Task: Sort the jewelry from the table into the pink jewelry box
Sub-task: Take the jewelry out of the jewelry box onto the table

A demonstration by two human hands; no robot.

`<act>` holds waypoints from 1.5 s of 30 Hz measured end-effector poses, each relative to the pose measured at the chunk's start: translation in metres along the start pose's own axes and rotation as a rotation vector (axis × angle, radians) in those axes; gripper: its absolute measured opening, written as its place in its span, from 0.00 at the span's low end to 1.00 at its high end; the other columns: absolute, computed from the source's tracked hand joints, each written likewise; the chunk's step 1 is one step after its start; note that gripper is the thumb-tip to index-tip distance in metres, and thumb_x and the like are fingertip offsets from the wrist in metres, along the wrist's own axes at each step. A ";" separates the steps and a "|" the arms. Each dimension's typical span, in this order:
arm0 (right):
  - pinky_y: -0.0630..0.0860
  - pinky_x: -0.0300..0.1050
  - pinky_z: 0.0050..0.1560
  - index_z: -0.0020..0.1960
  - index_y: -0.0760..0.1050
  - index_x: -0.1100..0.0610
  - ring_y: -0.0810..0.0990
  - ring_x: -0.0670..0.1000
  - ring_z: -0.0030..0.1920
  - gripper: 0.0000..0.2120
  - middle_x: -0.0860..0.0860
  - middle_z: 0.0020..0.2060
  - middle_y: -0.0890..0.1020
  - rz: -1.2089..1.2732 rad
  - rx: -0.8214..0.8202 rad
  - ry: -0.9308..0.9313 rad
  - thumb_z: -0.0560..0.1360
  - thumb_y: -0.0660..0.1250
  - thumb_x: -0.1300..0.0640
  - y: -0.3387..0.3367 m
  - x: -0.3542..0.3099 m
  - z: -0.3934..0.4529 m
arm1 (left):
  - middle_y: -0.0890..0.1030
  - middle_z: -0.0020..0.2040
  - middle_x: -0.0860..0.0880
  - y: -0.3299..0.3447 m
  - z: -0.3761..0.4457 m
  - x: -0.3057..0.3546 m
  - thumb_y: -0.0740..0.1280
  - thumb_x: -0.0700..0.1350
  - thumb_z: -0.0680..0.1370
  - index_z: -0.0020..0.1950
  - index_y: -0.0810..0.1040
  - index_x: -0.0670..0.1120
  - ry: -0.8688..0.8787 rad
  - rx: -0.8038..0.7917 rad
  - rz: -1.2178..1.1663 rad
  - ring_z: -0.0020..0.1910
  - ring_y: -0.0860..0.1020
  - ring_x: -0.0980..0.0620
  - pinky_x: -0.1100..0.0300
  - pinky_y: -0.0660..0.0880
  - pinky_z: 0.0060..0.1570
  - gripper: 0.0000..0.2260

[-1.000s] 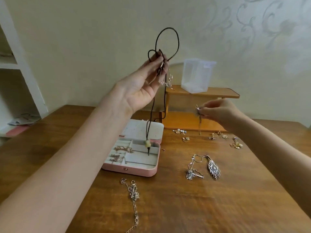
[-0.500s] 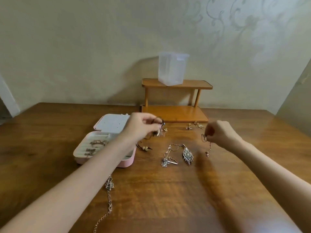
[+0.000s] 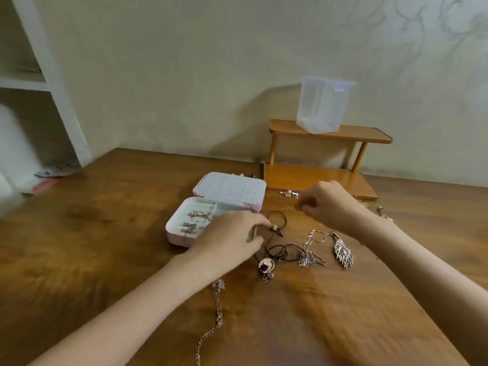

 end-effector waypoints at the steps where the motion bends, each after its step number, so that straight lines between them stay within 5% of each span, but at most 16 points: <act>1: 0.76 0.39 0.51 0.54 0.81 0.59 0.80 0.49 0.47 0.10 0.53 0.49 0.83 0.076 -0.015 -0.068 0.77 0.62 0.63 0.005 -0.023 0.010 | 0.79 0.56 0.56 -0.014 0.004 -0.014 0.64 0.43 0.78 0.59 0.78 0.55 -0.066 0.055 -0.095 0.53 0.77 0.56 0.65 0.74 0.48 0.12; 3: 0.72 0.36 0.52 0.58 0.79 0.59 0.79 0.49 0.53 0.12 0.52 0.55 0.82 0.176 -0.069 -0.167 0.78 0.61 0.62 0.023 -0.064 0.030 | 0.79 0.56 0.54 -0.041 0.010 -0.048 0.65 0.42 0.77 0.57 0.79 0.52 -0.196 0.114 -0.008 0.52 0.77 0.57 0.66 0.73 0.47 0.11; 6: 0.69 0.40 0.58 0.63 0.75 0.57 0.76 0.52 0.59 0.14 0.53 0.61 0.78 0.170 -0.147 -0.296 0.79 0.60 0.59 0.058 -0.108 0.055 | 0.78 0.59 0.51 -0.056 0.009 -0.091 0.65 0.43 0.77 0.58 0.79 0.52 -0.319 -0.081 0.275 0.57 0.75 0.52 0.59 0.73 0.55 0.11; 9: 0.69 0.46 0.59 0.62 0.76 0.55 0.74 0.56 0.59 0.14 0.55 0.59 0.78 0.073 -0.186 -0.353 0.80 0.58 0.61 0.083 -0.130 0.069 | 0.78 0.49 0.49 -0.051 0.007 -0.097 0.68 0.44 0.75 0.42 0.78 0.54 -0.267 -0.203 0.330 0.46 0.75 0.51 0.60 0.70 0.42 0.05; 14: 0.75 0.43 0.49 0.55 0.81 0.58 0.78 0.54 0.50 0.11 0.56 0.51 0.82 0.087 -0.159 -0.281 0.75 0.64 0.61 0.083 -0.138 0.082 | 0.77 0.46 0.51 -0.042 0.009 -0.090 0.68 0.44 0.75 0.57 0.81 0.50 -0.208 -0.090 0.372 0.44 0.76 0.53 0.63 0.72 0.42 0.11; 21: 0.68 0.44 0.38 0.45 0.74 0.65 0.72 0.55 0.38 0.05 0.56 0.39 0.73 -0.024 -0.121 -0.254 0.75 0.60 0.69 0.085 -0.153 0.081 | 0.80 0.51 0.47 -0.031 -0.003 -0.089 0.64 0.41 0.78 0.55 0.78 0.47 -0.187 0.093 0.464 0.48 0.78 0.48 0.60 0.73 0.43 0.08; 25: 0.78 0.47 0.46 0.45 0.80 0.67 0.80 0.55 0.44 0.08 0.59 0.44 0.83 0.242 -0.026 -0.124 0.73 0.63 0.69 0.071 -0.133 0.090 | 0.80 0.51 0.50 -0.045 0.000 -0.105 0.67 0.43 0.76 0.49 0.81 0.47 -0.283 0.069 0.197 0.49 0.77 0.52 0.57 0.75 0.50 0.05; 28: 0.76 0.38 0.37 0.42 0.81 0.66 0.76 0.47 0.34 0.05 0.54 0.37 0.82 0.570 0.081 0.014 0.73 0.66 0.67 0.043 -0.114 0.088 | 0.80 0.49 0.51 -0.060 0.003 -0.116 0.65 0.42 0.78 0.51 0.80 0.46 -0.358 0.038 -0.131 0.47 0.77 0.56 0.60 0.76 0.48 0.06; 30: 0.77 0.41 0.41 0.41 0.79 0.65 0.75 0.48 0.34 0.04 0.54 0.35 0.79 0.865 0.110 0.086 0.74 0.66 0.66 0.022 -0.102 0.082 | 0.79 0.46 0.51 -0.073 0.003 -0.115 0.62 0.41 0.79 0.50 0.78 0.47 -0.387 0.095 -0.434 0.46 0.77 0.56 0.65 0.73 0.46 0.05; 36: 0.70 0.42 0.41 0.41 0.75 0.63 0.73 0.50 0.36 0.05 0.54 0.34 0.75 1.218 0.049 0.089 0.76 0.64 0.67 -0.005 -0.100 0.071 | 0.81 0.46 0.45 -0.084 0.007 -0.100 0.58 0.39 0.81 0.50 0.74 0.41 -0.391 0.163 -0.917 0.44 0.81 0.51 0.57 0.78 0.49 0.05; 38: 0.73 0.41 0.42 0.41 0.74 0.60 0.75 0.49 0.36 0.07 0.52 0.34 0.76 1.358 -0.020 0.079 0.77 0.62 0.65 -0.007 -0.102 0.066 | 0.78 0.41 0.45 -0.084 0.006 -0.089 0.58 0.39 0.81 0.47 0.72 0.42 -0.371 0.177 -1.054 0.38 0.79 0.52 0.58 0.79 0.42 0.05; 42: 0.80 0.42 0.43 0.41 0.70 0.59 0.80 0.51 0.37 0.10 0.54 0.32 0.78 1.681 -0.222 0.081 0.79 0.57 0.65 -0.014 -0.099 0.046 | 0.71 0.34 0.49 -0.082 0.003 -0.047 0.58 0.39 0.81 0.46 0.70 0.42 -0.259 0.122 -1.082 0.29 0.66 0.57 0.67 0.70 0.26 0.04; 45: 0.80 0.41 0.41 0.42 0.72 0.60 0.77 0.49 0.33 0.06 0.53 0.31 0.75 1.490 -0.263 0.084 0.77 0.60 0.66 -0.025 -0.078 0.020 | 0.70 0.33 0.50 -0.060 0.001 -0.005 0.59 0.40 0.80 0.47 0.70 0.44 -0.156 -0.055 -0.917 0.25 0.64 0.59 0.69 0.63 0.24 0.03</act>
Point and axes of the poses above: each hand's wrist, its own z-axis towards the middle knuckle, its own y-axis out of the palm, x = y × z, the point moved 4 cm from there along z, towards the middle knuckle
